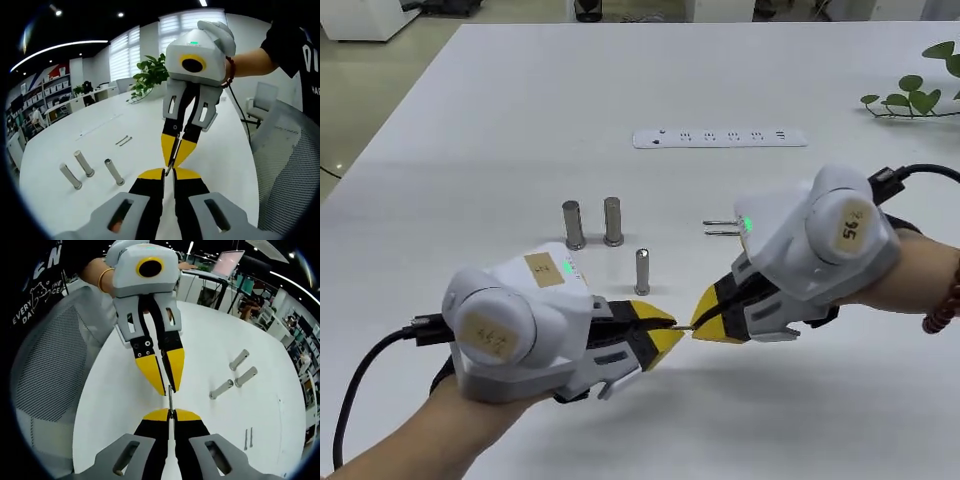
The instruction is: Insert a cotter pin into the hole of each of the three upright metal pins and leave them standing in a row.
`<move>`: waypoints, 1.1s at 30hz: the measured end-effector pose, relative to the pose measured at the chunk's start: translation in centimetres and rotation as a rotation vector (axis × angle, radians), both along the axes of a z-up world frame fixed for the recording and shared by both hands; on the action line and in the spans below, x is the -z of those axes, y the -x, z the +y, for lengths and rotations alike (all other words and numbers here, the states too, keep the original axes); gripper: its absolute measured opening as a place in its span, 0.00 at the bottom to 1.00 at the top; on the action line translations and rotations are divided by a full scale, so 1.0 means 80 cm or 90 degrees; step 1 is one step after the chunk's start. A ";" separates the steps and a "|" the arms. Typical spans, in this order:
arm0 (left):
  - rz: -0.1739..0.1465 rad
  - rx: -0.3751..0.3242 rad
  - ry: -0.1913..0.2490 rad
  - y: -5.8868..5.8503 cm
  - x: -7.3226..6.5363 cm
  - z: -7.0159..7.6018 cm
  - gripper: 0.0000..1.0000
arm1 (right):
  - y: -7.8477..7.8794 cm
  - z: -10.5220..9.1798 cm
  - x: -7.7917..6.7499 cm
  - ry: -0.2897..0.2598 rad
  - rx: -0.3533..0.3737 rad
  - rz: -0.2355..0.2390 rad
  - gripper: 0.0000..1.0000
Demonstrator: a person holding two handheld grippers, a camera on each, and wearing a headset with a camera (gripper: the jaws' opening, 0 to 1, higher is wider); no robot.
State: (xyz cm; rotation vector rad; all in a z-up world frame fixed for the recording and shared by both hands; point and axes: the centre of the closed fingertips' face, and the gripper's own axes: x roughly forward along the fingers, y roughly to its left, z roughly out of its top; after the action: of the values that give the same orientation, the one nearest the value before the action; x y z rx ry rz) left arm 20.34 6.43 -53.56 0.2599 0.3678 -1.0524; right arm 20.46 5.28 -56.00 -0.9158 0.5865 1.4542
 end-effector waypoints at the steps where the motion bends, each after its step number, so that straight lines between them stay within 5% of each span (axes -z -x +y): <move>1: -0.002 -0.004 -0.001 -0.001 0.000 0.001 0.06 | -0.002 -0.001 0.001 0.002 0.001 -0.002 0.00; 5: -0.012 -0.040 -0.006 -0.011 0.003 0.007 0.10 | -0.016 -0.007 0.001 0.013 0.023 -0.018 0.00; 8: -0.039 -0.072 -0.022 -0.022 0.005 0.014 0.13 | -0.025 -0.011 0.001 0.022 0.032 -0.034 0.00; 18: -0.037 -0.144 -0.009 -0.044 0.014 0.025 0.14 | -0.050 -0.013 0.002 0.038 0.045 -0.067 0.00; 33: -0.025 -0.253 0.025 -0.087 0.019 0.043 0.21 | -0.089 -0.008 0.000 0.017 0.094 -0.103 0.00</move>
State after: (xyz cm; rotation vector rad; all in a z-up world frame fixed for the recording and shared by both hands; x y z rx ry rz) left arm 27.27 9.90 -55.11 0.1626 0.3456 -0.6613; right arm 27.60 4.66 -56.03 -0.9799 0.5431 1.2306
